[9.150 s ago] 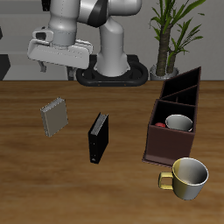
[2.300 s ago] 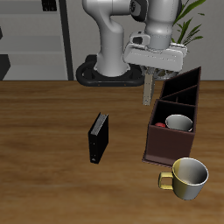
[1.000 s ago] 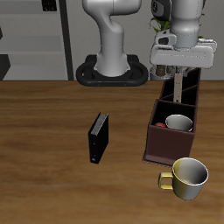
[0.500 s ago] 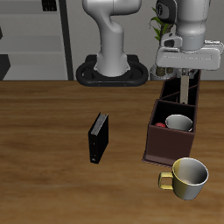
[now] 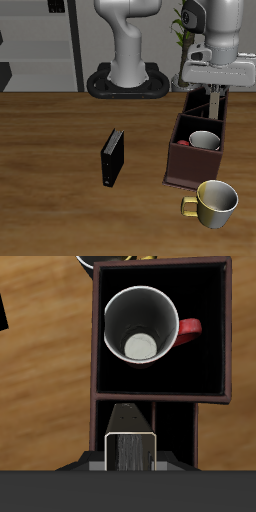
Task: Place the red mug into the left desk caddy's right compartment and place the yellow book into the left desk caddy's back compartment
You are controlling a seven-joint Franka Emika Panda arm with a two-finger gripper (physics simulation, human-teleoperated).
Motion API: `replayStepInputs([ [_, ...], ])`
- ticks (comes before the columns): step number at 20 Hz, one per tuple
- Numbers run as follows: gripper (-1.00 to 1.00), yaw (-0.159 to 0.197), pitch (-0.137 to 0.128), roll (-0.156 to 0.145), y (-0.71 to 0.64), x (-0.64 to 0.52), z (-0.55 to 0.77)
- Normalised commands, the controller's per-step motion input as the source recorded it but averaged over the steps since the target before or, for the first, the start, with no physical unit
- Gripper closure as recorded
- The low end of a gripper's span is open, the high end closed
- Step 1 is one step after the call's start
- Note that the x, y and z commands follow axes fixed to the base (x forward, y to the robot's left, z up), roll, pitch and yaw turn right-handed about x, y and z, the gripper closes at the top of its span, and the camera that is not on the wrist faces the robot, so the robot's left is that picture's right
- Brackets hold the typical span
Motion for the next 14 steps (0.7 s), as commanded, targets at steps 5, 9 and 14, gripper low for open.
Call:
replayStepInputs([
  [5,1.0,-0.003,0.019,0.012,0.02,-0.04,-0.16],
  [9,1.0,0.006,0.003,0.013,0.04,-0.07,-0.14],
  [14,1.0,-0.012,0.014,-0.003,-0.03,-0.02,-0.15],
])
